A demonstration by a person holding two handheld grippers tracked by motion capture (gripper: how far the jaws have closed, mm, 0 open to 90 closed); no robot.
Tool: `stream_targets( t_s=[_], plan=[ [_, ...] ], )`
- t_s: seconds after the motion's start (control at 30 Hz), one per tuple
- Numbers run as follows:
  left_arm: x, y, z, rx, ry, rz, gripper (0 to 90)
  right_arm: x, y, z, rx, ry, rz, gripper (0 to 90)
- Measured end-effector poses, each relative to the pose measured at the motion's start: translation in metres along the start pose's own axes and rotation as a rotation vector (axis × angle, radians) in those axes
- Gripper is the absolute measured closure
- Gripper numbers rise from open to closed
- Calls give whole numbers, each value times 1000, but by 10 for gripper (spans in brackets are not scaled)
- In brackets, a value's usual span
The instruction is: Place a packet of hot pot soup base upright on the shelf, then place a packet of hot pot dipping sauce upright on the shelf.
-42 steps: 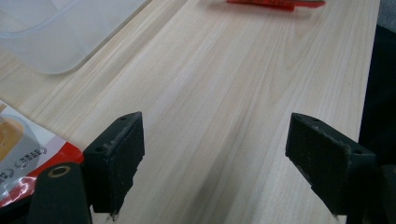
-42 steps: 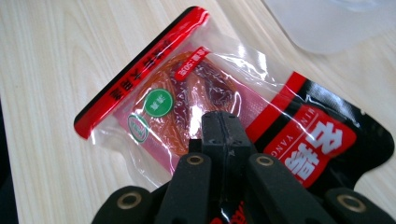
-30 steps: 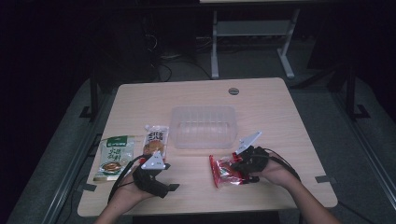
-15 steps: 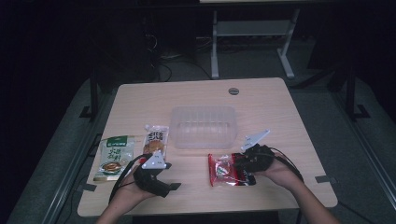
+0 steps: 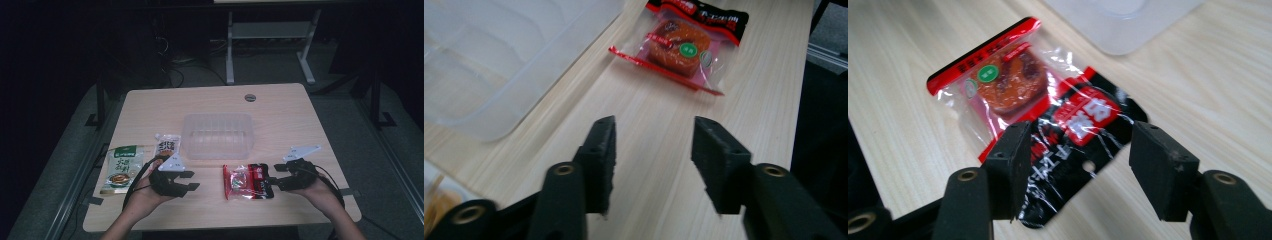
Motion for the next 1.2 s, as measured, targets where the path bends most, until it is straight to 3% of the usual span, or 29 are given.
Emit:
stream_targets(
  t_s=[0.1, 0.3, 0.43, 0.8, 1.2],
  plan=[
    [8, -1, -7, -13, 11, 28, 671, -3, 6, 3, 18, 44, 20, 373],
    [20, -3, -17, 2, 6, 78, 887, 2, 15, 6, 26, 33, 21, 314],
    [26, -5, -24, 33, -2, 80, 897, 3, 17, 6, 25, 56, 5, 302],
    [55, -9, -42, 69, -22, 96, 896, 4, 21, 6, 19, 70, 4, 286],
    [82, -9, -46, 66, -28, 99, 896, 3, 20, 7, 34, 72, 11, 276]
  ],
)
Point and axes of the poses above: each handheld gripper's, and its own axes: x roughly forward along the jaws, z roughly out of its underside, y roughly to its right, the point moved 3 cm from there along x, roughly forward along the jaws, and after that the axes turned 14 degrees about x, right-handed, at the moved point
